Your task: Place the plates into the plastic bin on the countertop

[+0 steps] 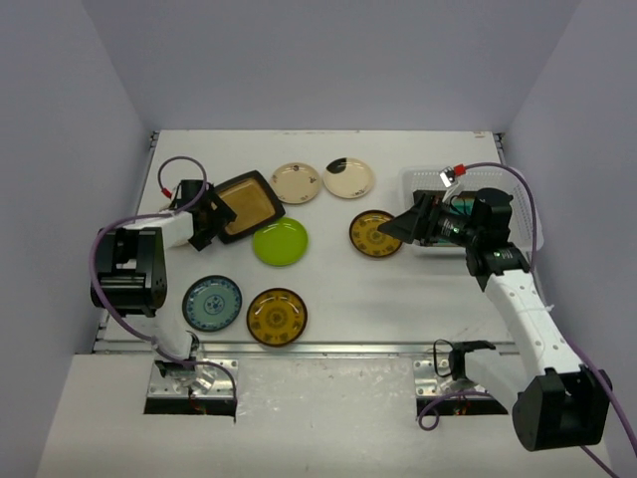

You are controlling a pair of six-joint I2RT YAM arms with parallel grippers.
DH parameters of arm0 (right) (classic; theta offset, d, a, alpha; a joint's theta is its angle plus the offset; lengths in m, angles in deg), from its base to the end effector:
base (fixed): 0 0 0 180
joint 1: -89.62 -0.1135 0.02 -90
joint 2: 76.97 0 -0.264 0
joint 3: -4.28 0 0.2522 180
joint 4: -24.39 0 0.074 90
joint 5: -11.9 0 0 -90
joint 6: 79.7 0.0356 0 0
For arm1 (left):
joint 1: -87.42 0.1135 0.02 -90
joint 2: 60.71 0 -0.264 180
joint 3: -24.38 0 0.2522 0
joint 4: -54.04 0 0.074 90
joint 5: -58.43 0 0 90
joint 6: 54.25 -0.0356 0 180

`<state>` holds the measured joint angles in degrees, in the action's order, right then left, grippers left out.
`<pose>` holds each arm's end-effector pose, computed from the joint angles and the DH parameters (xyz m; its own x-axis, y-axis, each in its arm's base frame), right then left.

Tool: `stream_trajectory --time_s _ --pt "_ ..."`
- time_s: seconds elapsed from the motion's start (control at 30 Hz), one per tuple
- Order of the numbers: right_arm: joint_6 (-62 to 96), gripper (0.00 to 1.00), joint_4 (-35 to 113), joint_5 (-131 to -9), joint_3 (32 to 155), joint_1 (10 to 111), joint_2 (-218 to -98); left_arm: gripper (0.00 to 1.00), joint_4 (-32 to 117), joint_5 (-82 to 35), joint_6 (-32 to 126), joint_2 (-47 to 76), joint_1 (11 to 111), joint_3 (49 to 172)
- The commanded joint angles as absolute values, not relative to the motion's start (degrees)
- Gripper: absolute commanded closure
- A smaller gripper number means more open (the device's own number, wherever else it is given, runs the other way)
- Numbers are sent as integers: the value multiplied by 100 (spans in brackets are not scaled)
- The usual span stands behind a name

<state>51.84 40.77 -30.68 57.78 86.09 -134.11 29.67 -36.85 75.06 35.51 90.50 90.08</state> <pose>0.2186 0.0397 0.2857 -0.7413 0.4038 -0.5361 -0.3214 0.4876 0.8118 0.3282 0.0209 0.1583 -0.5647 -0.6621 -0.4927 -0.5998 0.7393 -0.3061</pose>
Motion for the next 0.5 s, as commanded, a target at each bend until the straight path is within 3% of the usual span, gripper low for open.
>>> stream_trajectory --time_s 0.0,0.23,0.33,0.47 --pt "5108 1 3606 -2818 5768 8593 -13190 20 3495 -3570 7451 3825 9076 9186" --pt "5279 1 3442 -2802 5705 8593 -13128 47 3872 -3332 7390 4036 9236 8996" --pt "5381 1 3369 -2838 5676 8593 -13107 65 3972 -3261 7398 4041 9332 8817" --pt "5475 1 3305 -2870 5653 8593 -13058 81 4289 -3201 7398 3977 9445 8640"
